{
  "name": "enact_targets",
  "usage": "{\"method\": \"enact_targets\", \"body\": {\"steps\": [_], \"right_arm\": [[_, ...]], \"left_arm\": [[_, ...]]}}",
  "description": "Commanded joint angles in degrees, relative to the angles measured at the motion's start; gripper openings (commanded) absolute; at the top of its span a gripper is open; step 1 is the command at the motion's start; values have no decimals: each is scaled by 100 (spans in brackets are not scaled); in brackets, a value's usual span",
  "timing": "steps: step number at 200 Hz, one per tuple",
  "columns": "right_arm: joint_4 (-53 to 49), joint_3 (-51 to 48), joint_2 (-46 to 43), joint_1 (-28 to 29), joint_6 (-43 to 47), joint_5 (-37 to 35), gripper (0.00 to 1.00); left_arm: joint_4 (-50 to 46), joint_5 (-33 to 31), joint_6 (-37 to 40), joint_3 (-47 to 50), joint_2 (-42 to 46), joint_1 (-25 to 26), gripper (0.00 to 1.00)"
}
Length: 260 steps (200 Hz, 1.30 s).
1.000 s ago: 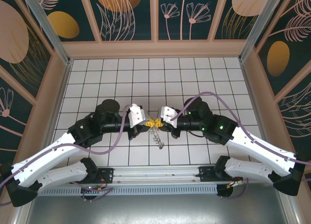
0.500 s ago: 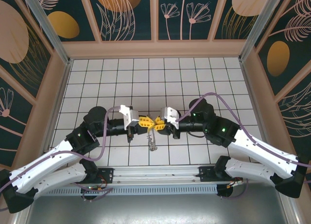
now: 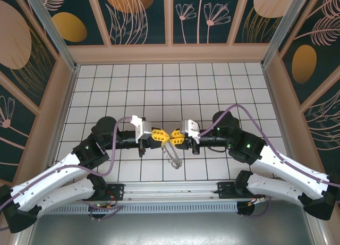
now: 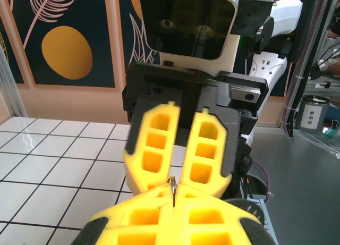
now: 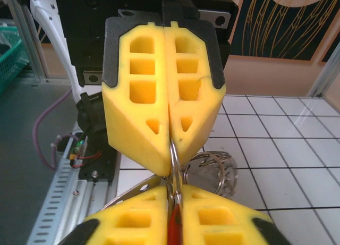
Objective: Put the keys on the keyring
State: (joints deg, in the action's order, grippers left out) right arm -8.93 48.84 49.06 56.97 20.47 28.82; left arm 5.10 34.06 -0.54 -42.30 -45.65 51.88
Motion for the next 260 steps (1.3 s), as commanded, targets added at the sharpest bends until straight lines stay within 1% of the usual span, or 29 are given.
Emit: {"method": "enact_targets", "body": {"steps": [1,48,72,81,109,142,201,229,248,260], "right_arm": [[238,-12,5,-32,-78,19,0],[-16,90,237,-37,-113,-138,0],[-22,117,337,-37,-137,-189,14],[3,125,334,-35,-140,-149,17],[136,42,168,-32,-151,-160,18],[165,-47,13,-37,-162,-249,23],[218,-220,-622,-65,-167,-644,41],[251,-174,-652,-72,-199,-424,49],[441,-200,-644,-73,-248,-229,57],[572,-211,-618,-80,-279,-198,58]], "left_arm": [[259,131,-128,-57,183,12,0],[868,251,-258,-21,275,10,0],[1074,289,-247,-58,183,12,0],[1146,320,-248,-62,138,11,0],[1280,327,-233,-54,82,8,0],[1241,276,-197,-41,65,11,0],[911,271,-63,-76,83,10,0],[893,280,-64,-50,65,7,0],[914,311,-62,-59,54,10,0],[893,328,-61,-76,47,15,0]]}}
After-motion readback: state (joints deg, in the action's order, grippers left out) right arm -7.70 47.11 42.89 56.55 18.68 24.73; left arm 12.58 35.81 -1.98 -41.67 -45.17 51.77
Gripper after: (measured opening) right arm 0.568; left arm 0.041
